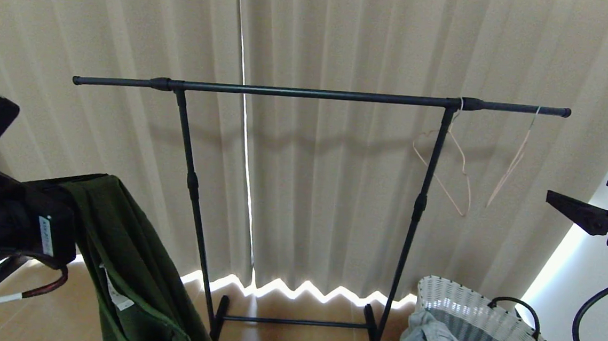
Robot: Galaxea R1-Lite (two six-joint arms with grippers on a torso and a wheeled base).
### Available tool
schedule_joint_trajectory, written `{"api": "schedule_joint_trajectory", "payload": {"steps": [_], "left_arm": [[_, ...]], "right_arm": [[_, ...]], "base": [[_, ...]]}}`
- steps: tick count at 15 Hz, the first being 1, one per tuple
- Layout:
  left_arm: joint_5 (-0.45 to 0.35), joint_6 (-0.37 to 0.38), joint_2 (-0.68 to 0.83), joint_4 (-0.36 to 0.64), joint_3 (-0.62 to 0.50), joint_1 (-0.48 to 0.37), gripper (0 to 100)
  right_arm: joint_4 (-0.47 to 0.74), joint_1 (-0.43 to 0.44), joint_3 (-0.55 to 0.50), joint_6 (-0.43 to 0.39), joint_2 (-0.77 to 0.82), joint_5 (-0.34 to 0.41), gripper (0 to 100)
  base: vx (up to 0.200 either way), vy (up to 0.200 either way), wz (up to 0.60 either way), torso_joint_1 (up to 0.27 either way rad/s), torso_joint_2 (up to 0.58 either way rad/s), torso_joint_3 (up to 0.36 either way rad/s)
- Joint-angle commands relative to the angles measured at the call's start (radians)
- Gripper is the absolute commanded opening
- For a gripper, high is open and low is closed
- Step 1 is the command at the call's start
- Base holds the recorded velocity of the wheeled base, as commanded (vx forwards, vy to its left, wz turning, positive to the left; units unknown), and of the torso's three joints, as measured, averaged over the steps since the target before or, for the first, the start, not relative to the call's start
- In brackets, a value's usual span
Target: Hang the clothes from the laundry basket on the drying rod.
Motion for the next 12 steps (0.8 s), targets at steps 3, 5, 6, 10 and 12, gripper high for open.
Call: {"api": "schedule_joint_trajectory", "payload": {"steps": [3, 5, 6, 10, 12], "left_arm": [[-0.002, 0.013, -0.067, 0.138, -0.024, 0.019, 0], [-0.004, 0.016, -0.089, 0.143, -0.023, 0.023, 0], [-0.004, 0.021, -0.098, 0.143, -0.023, 0.028, 0], [-0.004, 0.06, -0.106, 0.143, -0.021, 0.034, 0], [-0.004, 0.057, -0.107, 0.141, -0.019, 0.034, 0]], "right_arm": [[0.0, -0.015, -0.001, -0.001, 0.008, -0.001, 100], [0.0, -0.021, 0.001, -0.001, 0.01, -0.001, 100], [0.0, -0.024, 0.001, -0.001, 0.011, 0.001, 100], [-0.002, -0.024, 0.007, -0.001, 0.007, -0.001, 100], [-0.002, -0.024, 0.009, -0.001, 0.002, -0.001, 100]], "base": [[0.0, 0.0, 0.0, 0.0, 0.0, 0.0], [0.0, 0.0, 0.0, 0.0, 0.0, 0.0], [0.0, 0.0, 0.0, 0.0, 0.0, 0.0], [0.0, 0.0, 0.0, 0.0, 0.0, 0.0], [0.0, 0.0, 0.0, 0.0, 0.0, 0.0]]}}
